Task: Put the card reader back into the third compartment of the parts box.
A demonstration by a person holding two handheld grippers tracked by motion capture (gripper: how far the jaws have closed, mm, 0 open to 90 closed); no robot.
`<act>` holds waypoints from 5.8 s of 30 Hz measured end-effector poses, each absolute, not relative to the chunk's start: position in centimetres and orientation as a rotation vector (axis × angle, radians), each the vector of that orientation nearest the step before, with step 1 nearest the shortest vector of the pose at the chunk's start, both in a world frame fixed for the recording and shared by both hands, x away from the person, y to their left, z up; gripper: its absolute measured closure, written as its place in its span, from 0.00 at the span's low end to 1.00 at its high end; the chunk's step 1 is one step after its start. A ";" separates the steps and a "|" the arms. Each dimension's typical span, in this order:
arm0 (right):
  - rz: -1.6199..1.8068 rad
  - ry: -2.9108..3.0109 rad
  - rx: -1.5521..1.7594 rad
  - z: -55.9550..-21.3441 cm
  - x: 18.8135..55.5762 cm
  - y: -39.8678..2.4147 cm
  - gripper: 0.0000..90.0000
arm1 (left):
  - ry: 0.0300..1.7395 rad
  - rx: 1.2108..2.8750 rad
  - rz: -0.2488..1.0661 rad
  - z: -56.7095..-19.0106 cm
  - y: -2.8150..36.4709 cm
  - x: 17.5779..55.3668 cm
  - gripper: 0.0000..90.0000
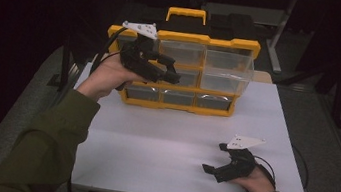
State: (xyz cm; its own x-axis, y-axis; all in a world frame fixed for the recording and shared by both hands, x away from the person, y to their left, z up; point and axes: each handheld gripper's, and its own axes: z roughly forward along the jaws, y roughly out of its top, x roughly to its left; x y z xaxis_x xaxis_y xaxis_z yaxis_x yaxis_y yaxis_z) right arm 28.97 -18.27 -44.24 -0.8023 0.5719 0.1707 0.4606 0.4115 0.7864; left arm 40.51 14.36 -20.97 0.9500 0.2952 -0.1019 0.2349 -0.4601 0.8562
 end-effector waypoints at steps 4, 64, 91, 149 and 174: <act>1.350 2.533 0.936 -44.2 28.9 -18.3 0.00 | 0.364 2.071 0.083 -19.5 13.9 40.9 0.33; 1.374 2.528 0.925 -44.1 28.9 -18.5 0.00 | 0.313 2.085 0.042 -17.0 4.6 44.4 0.30; 1.376 2.522 0.946 -44.2 29.0 -18.6 0.00 | 0.367 2.081 0.097 -18.8 12.4 41.5 0.18; 1.362 2.532 0.935 -44.2 28.8 -18.3 0.00 | 0.608 2.041 0.293 -38.1 24.4 32.5 0.00; 1.357 2.535 0.928 -44.2 28.8 -18.3 0.00 | 0.666 2.065 0.310 -43.4 26.6 30.1 0.00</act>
State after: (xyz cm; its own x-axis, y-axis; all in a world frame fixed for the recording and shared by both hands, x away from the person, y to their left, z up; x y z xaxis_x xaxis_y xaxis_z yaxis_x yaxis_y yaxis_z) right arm 28.81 -18.26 -44.25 -0.8047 0.5674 0.1746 0.4599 0.4098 0.7878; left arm 30.14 26.64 -43.43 0.8223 0.5678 -0.0368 0.3380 -0.4354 0.8344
